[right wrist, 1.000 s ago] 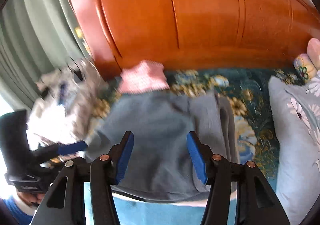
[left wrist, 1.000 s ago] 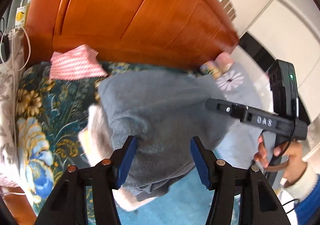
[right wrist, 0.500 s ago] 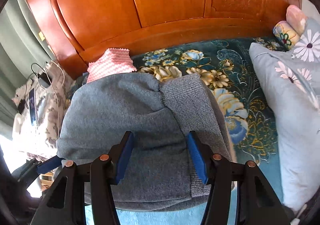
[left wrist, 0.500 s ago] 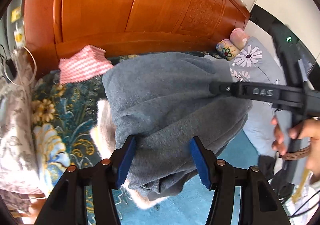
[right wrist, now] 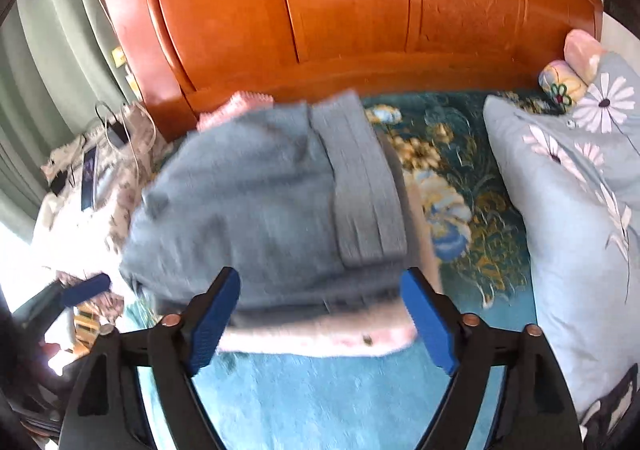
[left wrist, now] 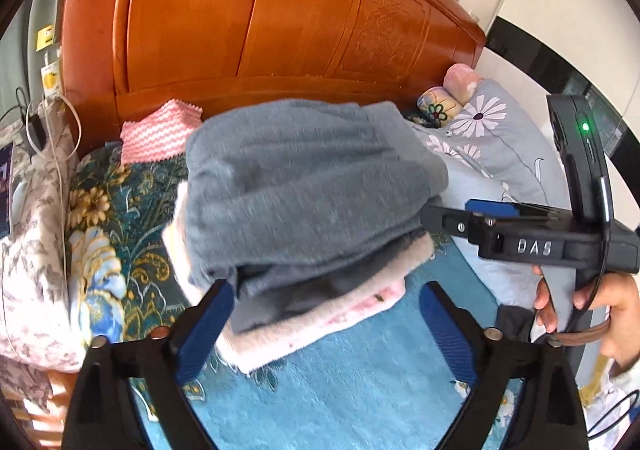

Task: Fold clothes
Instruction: 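Open both grippers and withdraw them from the stacked sweatpants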

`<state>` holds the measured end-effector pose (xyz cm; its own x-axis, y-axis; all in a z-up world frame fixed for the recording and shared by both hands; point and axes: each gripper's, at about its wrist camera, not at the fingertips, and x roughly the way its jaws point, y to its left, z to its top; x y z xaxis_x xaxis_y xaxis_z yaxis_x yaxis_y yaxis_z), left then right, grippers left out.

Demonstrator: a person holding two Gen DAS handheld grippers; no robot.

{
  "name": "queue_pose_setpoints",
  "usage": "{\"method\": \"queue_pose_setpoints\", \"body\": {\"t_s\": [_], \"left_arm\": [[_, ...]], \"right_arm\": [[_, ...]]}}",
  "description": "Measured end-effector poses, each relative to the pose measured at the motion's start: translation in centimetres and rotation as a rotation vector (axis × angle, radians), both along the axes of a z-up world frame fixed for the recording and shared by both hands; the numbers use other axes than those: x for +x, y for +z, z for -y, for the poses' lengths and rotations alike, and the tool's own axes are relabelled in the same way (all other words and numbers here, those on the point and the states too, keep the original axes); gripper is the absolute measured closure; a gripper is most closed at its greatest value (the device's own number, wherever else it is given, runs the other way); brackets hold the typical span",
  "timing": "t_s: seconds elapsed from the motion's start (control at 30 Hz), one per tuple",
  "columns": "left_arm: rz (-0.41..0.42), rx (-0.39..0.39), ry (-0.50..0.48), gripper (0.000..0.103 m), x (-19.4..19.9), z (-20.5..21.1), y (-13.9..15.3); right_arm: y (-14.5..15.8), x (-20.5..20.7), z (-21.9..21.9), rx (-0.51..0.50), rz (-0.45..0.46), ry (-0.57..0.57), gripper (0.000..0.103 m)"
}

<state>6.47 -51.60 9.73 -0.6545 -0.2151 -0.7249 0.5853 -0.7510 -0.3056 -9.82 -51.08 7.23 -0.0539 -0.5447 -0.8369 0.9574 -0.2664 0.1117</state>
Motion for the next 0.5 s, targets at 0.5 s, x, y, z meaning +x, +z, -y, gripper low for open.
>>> {"method": "queue_pose_setpoints", "body": {"t_s": [0.5], "left_arm": [[0.101,0.036,0.14,0.0,-0.9,-2.2,-4.1]], "right_arm": [[-1.9,1.4,-1.8,-0.021,-0.233,0.09,0.015]]}}
